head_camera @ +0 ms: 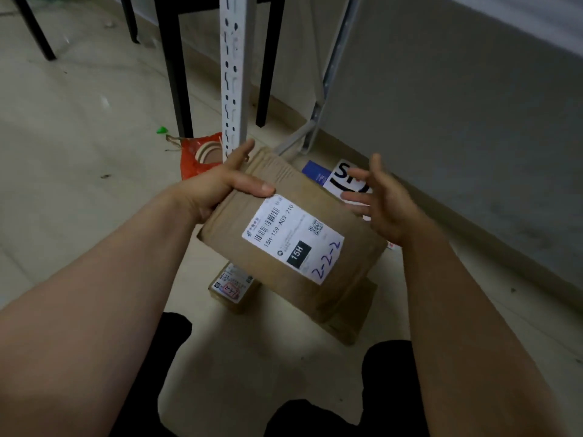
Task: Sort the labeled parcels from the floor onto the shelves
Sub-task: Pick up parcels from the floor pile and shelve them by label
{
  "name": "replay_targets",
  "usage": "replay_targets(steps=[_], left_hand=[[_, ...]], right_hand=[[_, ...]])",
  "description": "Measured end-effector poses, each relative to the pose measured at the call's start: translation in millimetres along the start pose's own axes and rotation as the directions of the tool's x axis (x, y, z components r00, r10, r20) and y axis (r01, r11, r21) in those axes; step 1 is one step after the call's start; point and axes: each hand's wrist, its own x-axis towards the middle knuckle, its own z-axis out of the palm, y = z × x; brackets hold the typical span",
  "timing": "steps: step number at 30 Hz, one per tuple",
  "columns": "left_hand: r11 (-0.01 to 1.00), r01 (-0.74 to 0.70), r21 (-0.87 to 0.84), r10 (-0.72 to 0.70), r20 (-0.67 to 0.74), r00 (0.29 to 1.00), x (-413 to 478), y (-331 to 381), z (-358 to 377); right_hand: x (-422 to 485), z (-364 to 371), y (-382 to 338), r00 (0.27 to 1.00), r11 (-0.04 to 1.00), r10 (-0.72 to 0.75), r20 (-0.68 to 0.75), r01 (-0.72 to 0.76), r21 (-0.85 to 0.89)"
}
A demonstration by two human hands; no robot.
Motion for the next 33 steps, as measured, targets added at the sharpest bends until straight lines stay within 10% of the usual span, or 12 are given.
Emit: replay_targets(steps=[4, 10, 20, 27, 33], left_hand=[[0.986, 0.003, 0.166, -0.025, 0.131, 0.991, -4.6, 6.5, 15.9], [0.98, 0.024, 0.199, -0.042, 0.09, 0.995, -8.5, 7.2, 19.2], [0.964, -0.082, 0.251, 0.159, -0.303, 0.94, 1.2, 33.0, 9.0], [0.994, -0.065, -0.093, 0.084, 0.221, 0.972, -12.5, 18.7, 4.2], [0.972, -0.132, -0.192, 0.205, 0.428, 0.88, -22.5, 33.4, 9.8]], right_hand=[[-5.1, 21.3, -1.0, 0.884, 0.947, 0.182, 0.43, -0.04, -0.318], [-0.9, 35.1, 4.1, 0.766, 0.943, 0.244, 0.595, -0.045, -0.329], [-3.8, 18.9, -3.3, 0.953, 0.987, 0.084, 0.29, -0.04, -0.157], [-18.5, 6.4, -27.3, 0.93, 0.918, -0.313, 0.192, 0.245, 0.312], [-34.9, 9.8, -57.5, 0.872, 0.889, -0.435, 0.223, 0.376, 0.262]])
